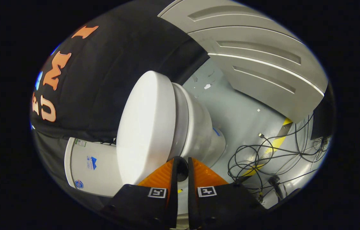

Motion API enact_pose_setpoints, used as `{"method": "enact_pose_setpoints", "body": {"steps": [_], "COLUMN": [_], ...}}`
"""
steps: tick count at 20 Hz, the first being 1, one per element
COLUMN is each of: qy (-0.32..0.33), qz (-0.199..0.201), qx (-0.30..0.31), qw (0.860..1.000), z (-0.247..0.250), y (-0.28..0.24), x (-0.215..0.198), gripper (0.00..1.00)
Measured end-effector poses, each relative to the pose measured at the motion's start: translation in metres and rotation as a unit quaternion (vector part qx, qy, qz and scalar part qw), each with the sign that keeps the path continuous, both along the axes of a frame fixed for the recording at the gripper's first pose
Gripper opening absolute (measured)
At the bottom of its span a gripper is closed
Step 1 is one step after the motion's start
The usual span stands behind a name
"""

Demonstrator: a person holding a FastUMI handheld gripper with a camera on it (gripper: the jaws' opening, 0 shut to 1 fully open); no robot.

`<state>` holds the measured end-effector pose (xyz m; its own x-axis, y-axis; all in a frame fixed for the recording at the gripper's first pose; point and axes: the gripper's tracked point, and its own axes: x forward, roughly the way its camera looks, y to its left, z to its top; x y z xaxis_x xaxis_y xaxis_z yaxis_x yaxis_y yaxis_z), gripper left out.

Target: Open the toilet lid.

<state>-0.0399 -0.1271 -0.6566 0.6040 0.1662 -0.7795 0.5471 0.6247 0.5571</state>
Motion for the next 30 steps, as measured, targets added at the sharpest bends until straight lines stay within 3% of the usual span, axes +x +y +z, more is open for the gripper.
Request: {"method": "enact_pose_setpoints", "body": {"steps": [3, 7, 15, 19, 26, 30], "qy": [-0.01, -0.015, -0.038, -0.065, -0.111, -0.152], "qz": [-0.031, 0.0, -0.002, 0.001, 0.016, 0.045], "qx": [0.04, 0.001, 0.009, 0.019, -0.015, -0.041], "qw": [0.999, 1.0, 0.999, 0.998, 0.994, 0.986], "z": [0.003, 0.01, 0.034, 0.06, 0.111, 0.151], "y": [0.001, 0.005, 0.014, 0.021, 0.042, 0.069], "x": [0.003, 0.001, 0.005, 0.011, 0.03, 0.044], "gripper": [0.09, 0.08, 0.08, 0.08, 0.08, 0.08]}}
